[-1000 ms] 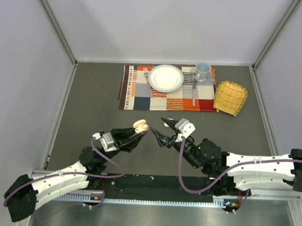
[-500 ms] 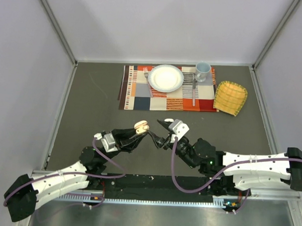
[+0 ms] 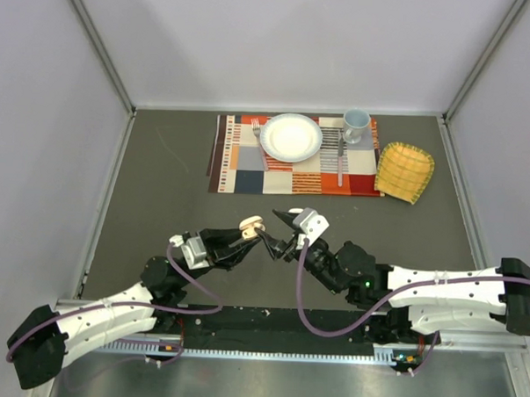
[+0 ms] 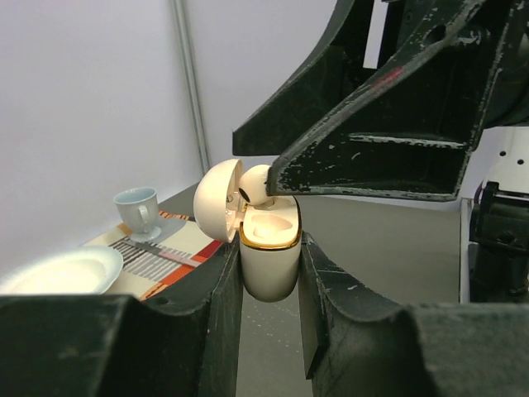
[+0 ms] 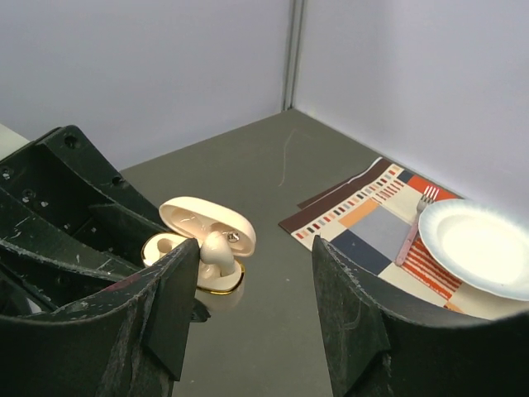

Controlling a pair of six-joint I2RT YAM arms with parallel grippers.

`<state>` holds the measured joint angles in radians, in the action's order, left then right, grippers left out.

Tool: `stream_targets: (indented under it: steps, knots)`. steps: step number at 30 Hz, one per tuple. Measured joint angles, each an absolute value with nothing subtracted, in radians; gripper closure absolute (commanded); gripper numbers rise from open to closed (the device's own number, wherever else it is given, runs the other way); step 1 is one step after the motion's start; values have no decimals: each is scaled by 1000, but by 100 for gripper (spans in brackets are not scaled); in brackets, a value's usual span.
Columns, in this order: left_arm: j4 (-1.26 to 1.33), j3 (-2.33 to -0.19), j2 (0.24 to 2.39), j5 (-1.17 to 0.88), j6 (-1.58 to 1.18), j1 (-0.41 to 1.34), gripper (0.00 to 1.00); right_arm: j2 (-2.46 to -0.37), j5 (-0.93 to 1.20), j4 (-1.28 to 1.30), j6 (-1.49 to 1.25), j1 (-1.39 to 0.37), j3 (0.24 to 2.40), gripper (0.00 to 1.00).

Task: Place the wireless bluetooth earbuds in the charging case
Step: Adjust the right earbud in the right side groove of the charging case.

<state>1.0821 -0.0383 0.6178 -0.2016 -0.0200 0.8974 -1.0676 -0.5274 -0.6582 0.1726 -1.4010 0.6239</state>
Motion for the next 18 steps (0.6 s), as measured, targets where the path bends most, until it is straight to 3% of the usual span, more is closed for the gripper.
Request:
stream_targets:
  steps: [18]
  knots:
    - [1077, -38, 616, -215, -20, 898, 100, -1011, -465, -655, 171, -1391, 617, 42]
